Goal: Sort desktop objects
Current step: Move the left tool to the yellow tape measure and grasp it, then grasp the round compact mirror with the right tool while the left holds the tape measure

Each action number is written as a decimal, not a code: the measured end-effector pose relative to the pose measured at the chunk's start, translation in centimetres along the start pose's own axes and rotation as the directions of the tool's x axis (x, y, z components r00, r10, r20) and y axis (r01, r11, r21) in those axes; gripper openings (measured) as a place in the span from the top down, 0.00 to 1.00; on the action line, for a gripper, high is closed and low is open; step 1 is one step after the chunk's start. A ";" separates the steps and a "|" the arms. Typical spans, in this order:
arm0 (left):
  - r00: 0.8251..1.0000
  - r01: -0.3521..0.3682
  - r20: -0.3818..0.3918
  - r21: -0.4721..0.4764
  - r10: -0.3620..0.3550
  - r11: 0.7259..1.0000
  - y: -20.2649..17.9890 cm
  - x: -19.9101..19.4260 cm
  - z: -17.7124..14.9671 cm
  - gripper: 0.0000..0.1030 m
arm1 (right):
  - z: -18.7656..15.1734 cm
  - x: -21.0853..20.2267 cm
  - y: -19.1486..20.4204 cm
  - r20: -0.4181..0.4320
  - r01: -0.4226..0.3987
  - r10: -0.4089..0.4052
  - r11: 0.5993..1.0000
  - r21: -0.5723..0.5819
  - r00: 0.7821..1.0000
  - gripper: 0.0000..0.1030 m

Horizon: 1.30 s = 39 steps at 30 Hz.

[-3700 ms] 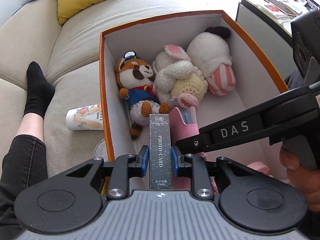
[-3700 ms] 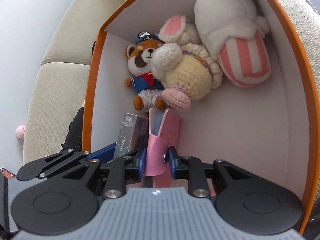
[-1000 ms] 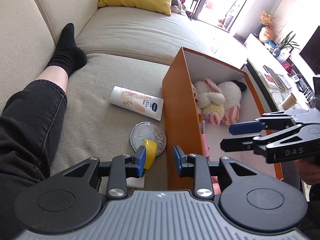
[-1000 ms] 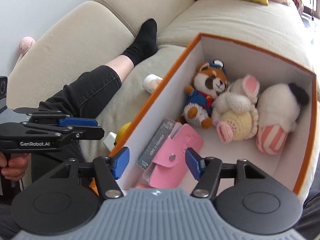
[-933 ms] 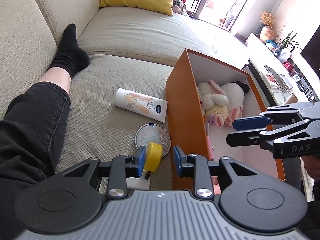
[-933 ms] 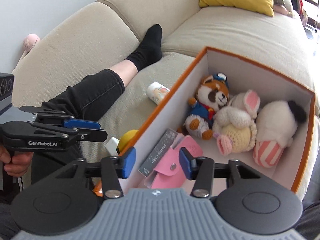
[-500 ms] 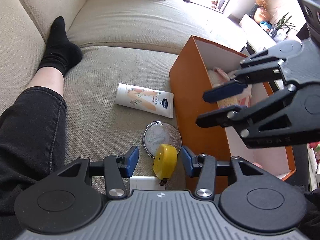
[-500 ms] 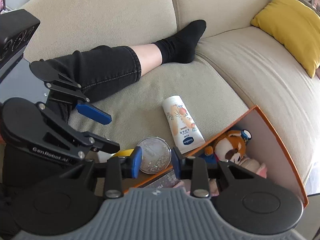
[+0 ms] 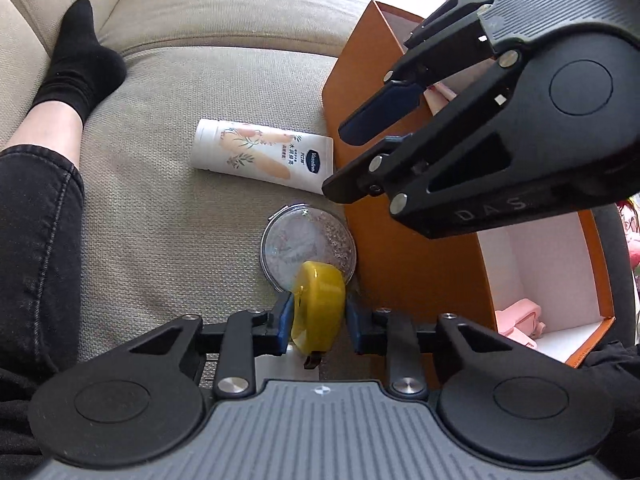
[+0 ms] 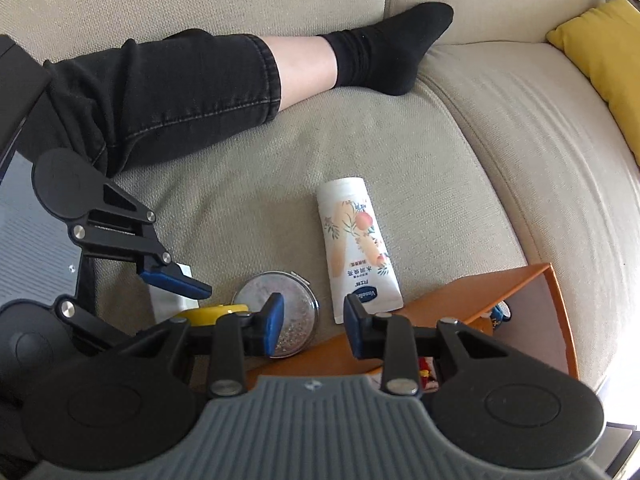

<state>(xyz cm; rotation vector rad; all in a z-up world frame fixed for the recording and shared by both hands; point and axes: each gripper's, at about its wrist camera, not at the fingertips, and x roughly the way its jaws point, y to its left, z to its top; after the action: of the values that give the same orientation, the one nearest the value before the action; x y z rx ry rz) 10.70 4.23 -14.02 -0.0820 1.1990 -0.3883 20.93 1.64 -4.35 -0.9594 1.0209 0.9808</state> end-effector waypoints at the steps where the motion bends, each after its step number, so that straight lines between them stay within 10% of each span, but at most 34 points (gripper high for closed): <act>1: 1.000 0.004 0.003 -0.003 -0.004 1.000 0.1 0.0 0.0 0.73 | 0.2 0.3 0.0 -0.012 -0.004 0.004 1.000 -0.001 1.000 0.66; 18: 0.990 -0.080 0.105 -0.173 0.099 0.982 6.1 -3.3 0.4 0.76 | 3.3 8.4 -0.5 -0.333 -0.043 0.125 0.969 0.242 0.935 0.54; 28: 0.989 -0.042 0.132 -0.215 0.072 0.976 7.0 -3.3 -0.7 0.76 | 4.0 10.7 0.5 -0.389 -0.019 0.147 0.949 0.314 0.909 0.30; 39: 0.987 0.008 0.157 -0.251 0.033 0.968 7.4 -3.7 -1.7 0.76 | 3.9 10.4 1.4 -0.390 -0.048 0.173 0.949 0.311 0.904 0.29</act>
<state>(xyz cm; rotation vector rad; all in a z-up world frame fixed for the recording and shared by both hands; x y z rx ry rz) 9.87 12.61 -13.33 -0.3193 1.0843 -0.2119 22.74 7.70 -13.67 -0.8812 1.5487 0.6996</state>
